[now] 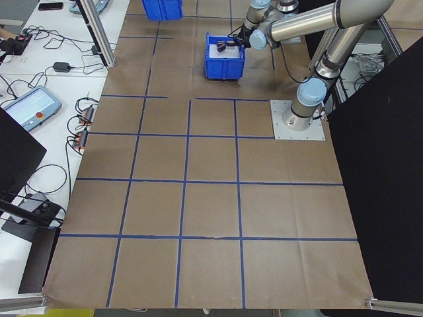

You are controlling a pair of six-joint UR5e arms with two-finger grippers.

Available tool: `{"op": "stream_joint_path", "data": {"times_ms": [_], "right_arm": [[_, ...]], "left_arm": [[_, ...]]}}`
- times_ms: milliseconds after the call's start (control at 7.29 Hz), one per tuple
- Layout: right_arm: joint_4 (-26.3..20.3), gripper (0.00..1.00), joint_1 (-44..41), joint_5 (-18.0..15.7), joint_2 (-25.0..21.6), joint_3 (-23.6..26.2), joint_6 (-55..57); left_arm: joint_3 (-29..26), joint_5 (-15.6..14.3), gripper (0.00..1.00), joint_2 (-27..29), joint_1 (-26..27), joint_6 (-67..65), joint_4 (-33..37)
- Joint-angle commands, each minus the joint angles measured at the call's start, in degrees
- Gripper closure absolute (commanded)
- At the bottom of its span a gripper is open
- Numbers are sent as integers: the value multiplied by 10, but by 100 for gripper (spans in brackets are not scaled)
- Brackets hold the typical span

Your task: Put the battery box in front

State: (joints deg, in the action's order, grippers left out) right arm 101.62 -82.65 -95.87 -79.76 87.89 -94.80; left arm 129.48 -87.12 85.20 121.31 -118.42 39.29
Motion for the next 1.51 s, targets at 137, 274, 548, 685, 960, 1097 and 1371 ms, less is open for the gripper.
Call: {"op": "stream_joint_path", "data": {"times_ms": [137,274,548,685,960,1097,1371], "right_arm": [[87,100,48,10,-106,174,-59],[128,100,57,15,-149,237,-82],[137,100,78,15,-203,288,-111],[139,100,89,16,-210,300,-122],[138,100,111,17,-212,299,-125],[136,100,111,17,-212,301,-125],[133,100,110,17,-212,301,-125]], "left_arm": [[-15,31,100,-58,-167,179,60],[-42,41,100,-47,-203,220,79],[-180,42,100,58,-203,237,99],[-255,43,100,108,-198,232,115],[-366,63,100,189,-194,219,152],[-410,64,100,239,-188,210,153],[-438,64,99,307,-144,167,145]]}}
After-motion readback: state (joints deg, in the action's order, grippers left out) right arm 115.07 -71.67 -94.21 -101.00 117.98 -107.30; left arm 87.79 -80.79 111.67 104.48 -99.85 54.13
